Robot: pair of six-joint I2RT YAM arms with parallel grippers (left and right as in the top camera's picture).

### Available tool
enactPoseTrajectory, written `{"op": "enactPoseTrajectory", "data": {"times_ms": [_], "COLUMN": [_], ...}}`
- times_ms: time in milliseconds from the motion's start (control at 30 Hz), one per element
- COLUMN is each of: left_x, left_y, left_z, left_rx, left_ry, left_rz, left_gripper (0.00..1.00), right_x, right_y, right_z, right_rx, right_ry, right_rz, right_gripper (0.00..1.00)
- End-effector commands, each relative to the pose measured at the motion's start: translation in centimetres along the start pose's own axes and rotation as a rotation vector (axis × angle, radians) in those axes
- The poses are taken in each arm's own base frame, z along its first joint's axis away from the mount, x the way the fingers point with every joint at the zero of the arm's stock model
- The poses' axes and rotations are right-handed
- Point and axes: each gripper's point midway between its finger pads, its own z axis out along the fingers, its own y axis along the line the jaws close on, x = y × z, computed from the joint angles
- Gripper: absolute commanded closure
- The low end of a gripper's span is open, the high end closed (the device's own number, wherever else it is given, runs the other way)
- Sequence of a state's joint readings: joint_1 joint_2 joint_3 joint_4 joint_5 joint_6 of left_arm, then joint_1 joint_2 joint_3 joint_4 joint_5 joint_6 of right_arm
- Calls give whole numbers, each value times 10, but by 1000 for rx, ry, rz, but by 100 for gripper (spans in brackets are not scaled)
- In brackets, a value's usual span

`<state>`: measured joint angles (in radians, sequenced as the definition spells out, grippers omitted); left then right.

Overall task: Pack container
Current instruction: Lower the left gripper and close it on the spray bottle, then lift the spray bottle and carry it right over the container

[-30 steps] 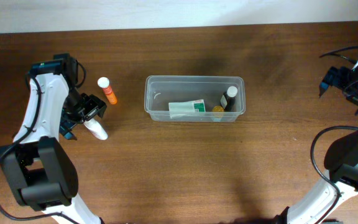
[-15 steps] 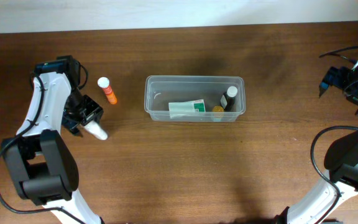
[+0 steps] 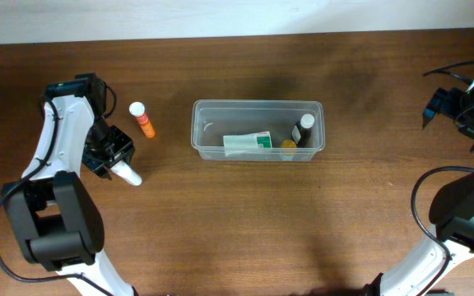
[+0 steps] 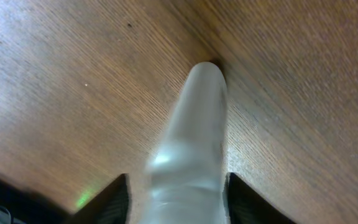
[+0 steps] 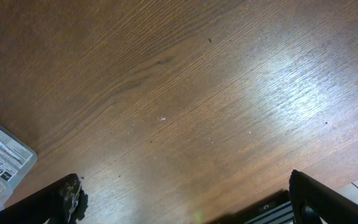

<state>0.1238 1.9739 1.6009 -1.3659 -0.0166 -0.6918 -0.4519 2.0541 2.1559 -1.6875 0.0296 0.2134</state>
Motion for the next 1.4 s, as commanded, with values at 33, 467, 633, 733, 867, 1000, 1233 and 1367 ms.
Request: {"op": "enactPoseTrajectory", "data": {"times_ms": [33, 467, 633, 733, 867, 1000, 1233, 1367], "left_x": [1, 3, 2, 0, -2, 0, 12, 23], "left_y": [1, -4, -11, -12, -13, -11, -24, -30], "left_z": [2, 0, -9, -22, -51, -87, -152, -176], "left_rx": [-6, 25, 64, 71, 90, 110, 280, 327], "left_ry": [13, 30, 27, 15, -12, -40, -137, -199], "left_rz": [-3, 2, 58, 84, 118, 124, 234, 270], "left_gripper": [62, 81, 81, 81, 87, 87, 87, 87], "right_x": [2, 2, 2, 2, 2, 2, 2, 2], "right_y": [-4, -4, -4, -4, -4, -4, -4, -4], "right_z": [-13, -13, -13, -13, -13, -13, -13, -13], "right_rx": [7, 7, 7, 8, 7, 7, 7, 8], "right_ry": [-40, -40, -40, -40, -40, -40, -40, -40], "right_rz": [11, 11, 11, 11, 11, 11, 11, 11], "right_gripper": [2, 2, 2, 2, 2, 2, 2, 2]}}
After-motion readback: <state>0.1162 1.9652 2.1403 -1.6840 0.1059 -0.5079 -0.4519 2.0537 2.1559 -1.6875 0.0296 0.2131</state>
